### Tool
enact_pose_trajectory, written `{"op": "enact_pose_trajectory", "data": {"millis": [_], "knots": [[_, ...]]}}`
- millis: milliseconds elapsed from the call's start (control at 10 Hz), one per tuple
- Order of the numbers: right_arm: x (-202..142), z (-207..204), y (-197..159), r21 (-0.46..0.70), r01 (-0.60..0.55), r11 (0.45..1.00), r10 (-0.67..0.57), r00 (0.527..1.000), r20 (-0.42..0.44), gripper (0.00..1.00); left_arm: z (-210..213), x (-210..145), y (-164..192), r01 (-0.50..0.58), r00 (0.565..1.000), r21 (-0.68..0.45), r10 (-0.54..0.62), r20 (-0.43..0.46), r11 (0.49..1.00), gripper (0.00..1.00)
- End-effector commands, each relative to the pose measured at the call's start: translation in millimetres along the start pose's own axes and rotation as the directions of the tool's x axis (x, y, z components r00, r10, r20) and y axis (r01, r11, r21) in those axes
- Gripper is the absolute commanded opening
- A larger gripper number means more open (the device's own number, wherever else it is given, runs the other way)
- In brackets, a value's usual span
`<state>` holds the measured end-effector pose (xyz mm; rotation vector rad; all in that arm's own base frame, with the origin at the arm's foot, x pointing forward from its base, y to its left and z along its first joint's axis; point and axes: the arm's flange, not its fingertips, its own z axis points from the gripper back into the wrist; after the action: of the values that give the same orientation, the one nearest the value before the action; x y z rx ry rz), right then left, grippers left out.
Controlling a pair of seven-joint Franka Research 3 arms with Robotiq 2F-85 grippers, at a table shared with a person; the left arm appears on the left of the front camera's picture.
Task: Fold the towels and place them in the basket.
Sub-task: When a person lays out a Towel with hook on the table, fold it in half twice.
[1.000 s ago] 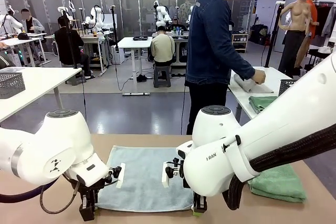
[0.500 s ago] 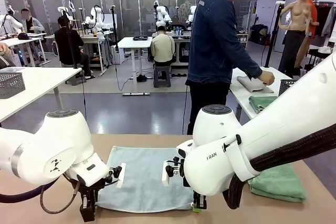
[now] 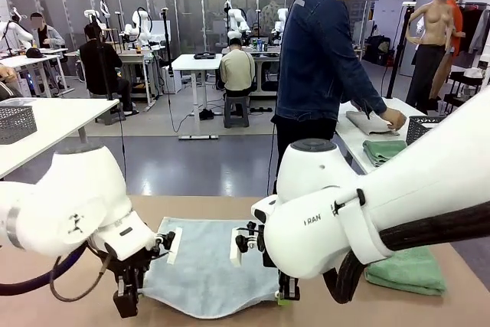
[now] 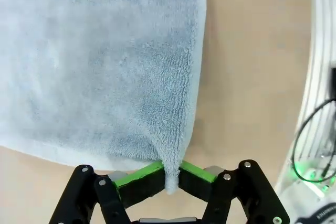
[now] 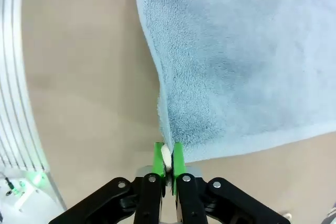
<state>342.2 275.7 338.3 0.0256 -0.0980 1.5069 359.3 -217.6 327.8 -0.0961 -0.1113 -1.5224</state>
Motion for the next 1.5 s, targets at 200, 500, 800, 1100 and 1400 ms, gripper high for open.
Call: {"op": "enact_pose_trajectory", "data": {"millis": [200, 500, 800, 1100, 1400], "knots": [[2, 77, 38, -0.028, 0.028, 0.999, -0.027, 0.999, 0.032, 0.0, 63, -23, -56, 0.012, 0.998, -0.054, -0.015, -0.06, 0.998, 0.0], [7, 108, 34, -0.071, 0.032, 0.997, -0.028, 0.998, 0.05, 0.0, 101, -8, -57, 0.031, 0.999, -0.036, -0.032, -0.031, 0.999, 0.0], [17, 102, -8, -0.031, 0.052, 0.998, -0.05, 0.998, 0.046, 0.0, 100, 10, -14, 0.011, 0.999, -0.083, -0.014, -0.035, 0.996, 0.0], [23, 89, -57, 0.015, 0.066, 0.998, -0.066, 0.998, 0.003, 0.0, 94, 20, 42, -0.054, 0.995, -0.14, 0.042, -0.089, 0.989, 0.0], [31, 61, -116, 0.066, 0.062, 0.996, -0.06, 0.997, -0.043, 0.0, 68, 17, 108, -0.177, 0.975, -0.2, 0.144, -0.17, 0.964, 0.0]]}}
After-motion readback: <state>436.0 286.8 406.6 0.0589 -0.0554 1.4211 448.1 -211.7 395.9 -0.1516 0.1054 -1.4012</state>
